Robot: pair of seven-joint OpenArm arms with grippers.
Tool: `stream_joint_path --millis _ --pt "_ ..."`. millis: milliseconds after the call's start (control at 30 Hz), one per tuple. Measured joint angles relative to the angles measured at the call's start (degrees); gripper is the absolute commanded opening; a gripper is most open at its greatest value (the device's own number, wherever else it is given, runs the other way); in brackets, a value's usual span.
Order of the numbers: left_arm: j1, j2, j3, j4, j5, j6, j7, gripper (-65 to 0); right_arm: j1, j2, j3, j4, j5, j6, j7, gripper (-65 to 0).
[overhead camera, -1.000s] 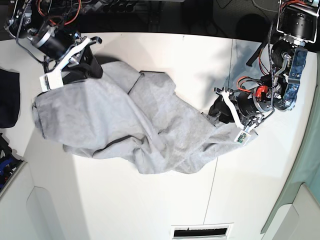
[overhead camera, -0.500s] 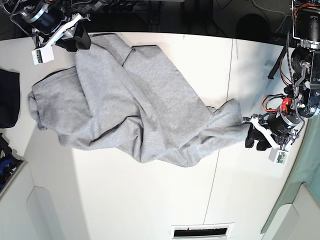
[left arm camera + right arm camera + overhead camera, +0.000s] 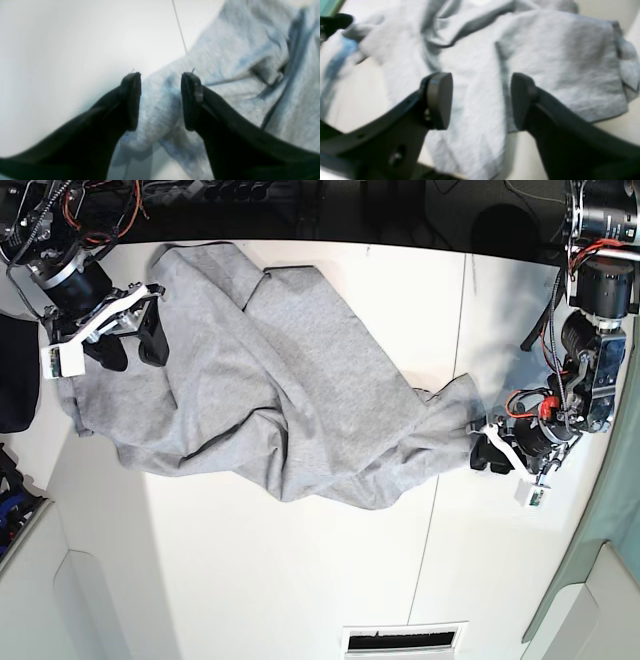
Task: Layout the t-shirt on the table in an organized manner, then fold the t-shirt properly
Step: 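Drag the shirt with both grippers to spread it across the table, then move the left gripper inward and grasp a fold of the shirt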
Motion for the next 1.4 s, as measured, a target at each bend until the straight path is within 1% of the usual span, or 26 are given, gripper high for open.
stream_joint_path --millis 33,167,233,400,433,533,600,633,667,700,767,800,867,900,933,967,1033,1100,1200,1267,1400 --pt "-1.05 0.0 -0.11 -1.01 0.11 -1.09 -0.04 -36.0 1.05 -0.02 -0.02 -1.99 0.13 0.0 0.2 -28.0" --pt "-3.26 1.03 -0.2 -3.45 -0.22 -1.05 -0.61 -35.9 5.53 -0.35 -0.04 -11.13 -0.09 0.0 0.15 -28.1" --pt "-3.48 1.64 0.66 -4.44 0.94 -1.05 -0.66 -35.9 7.89 -0.46 -0.02 -15.26 0.39 0.02 0.22 -28.1" --pt "-3.72 2.69 6.91 -5.42 4.79 -1.25 -1.14 -36.0 11.5 -0.33 -1.07 -22.43 0.48 0.17 0.44 -28.1" --pt "-3.72 2.78 8.22 -5.46 5.27 -1.11 -1.46 -36.0 11.54 -0.33 -1.81 -23.17 0.5 0.17 0.46 -28.1" --pt "-3.72 2.91 10.86 -5.46 7.08 1.18 -3.72 -36.0 11.37 -0.31 -4.76 -24.13 0.33 0.17 0.44 -28.1" --pt "-3.76 2.84 11.65 -5.46 9.6 1.4 -3.89 -37.4 11.39 -0.31 -6.8 -24.13 -0.09 0.17 0.42 -28.1" --pt "-3.74 2.86 12.04 -5.46 10.64 1.4 -3.89 -39.4 11.41 -0.33 -7.67 -24.13 -0.42 0.17 0.46 -28.1" --pt "-3.72 2.95 12.5 -5.46 11.89 1.38 -3.98 -42.9 11.41 -0.33 -8.46 -24.13 -0.7 0.17 0.44 -28.1" --pt "-3.69 3.04 12.81 -5.46 12.79 1.38 -4.37 -47.5 11.41 -0.33 -9.01 -24.13 -0.83 0.2 0.46 -28.1" --pt "-3.85 3.43 13.22 -5.44 14.47 1.36 -4.59 -61.3 11.39 -0.31 -9.86 -24.13 -0.9 0.17 0.74 -28.1" --pt "-3.87 3.65 13.42 -5.44 14.71 1.36 -4.76 -65.0 11.39 -0.31 -10.1 -24.13 -0.94 0.17 1.29 -28.1" --pt "-3.89 3.74 13.55 -5.42 14.82 1.62 -4.79 -65.0 11.41 -0.28 -10.34 -24.13 -1.09 0.15 2.12 -28.4" --pt "-3.87 3.67 13.6 -5.42 14.45 2.97 -4.87 -65.0 11.41 -0.28 -10.34 -24.13 -1.62 0.15 2.16 -30.5" --pt "-3.87 3.65 13.64 -5.42 14.45 5.29 -4.94 -65.0 11.39 -0.31 -10.34 -24.13 -2.69 0.15 2.16 -34.0" --pt "-3.93 3.41 13.66 -5.42 14.51 7.21 -4.83 -65.0 11.39 -0.31 -10.36 -24.13 -4.37 0.13 2.14 -39.0" --pt "-4.55 2.05 13.68 -5.44 14.67 8.33 -2.89 -65.0 11.34 -0.31 -10.45 -24.15 -7.89 -0.28 2.1 -52.1" --pt "-5.35 0.31 13.66 -5.46 14.84 8.5 -0.96 -65.0 10.88 0.11 -10.45 -24.2 -9.97 -0.55 2.16 -65.0" --pt "-6.1 -2.23 13.64 -5.05 14.64 8.87 1.46 -65.0 9.2 1.31 -10.54 -24.2 -9.6 -0.5 2.6 -65.0" --pt "-5.88 -3.63 13.66 -4.37 13.27 8.87 4.31 -65.0 7.69 2.4 -10.56 -24.2 -8.37 -0.37 3.02 -65.0" --pt "-2.99 -7.13 13.73 0.52 10.91 7.15 5.22 -65.0 5.84 4.5 -10.54 -24.06 -7.21 -0.22 3.5 -65.0"
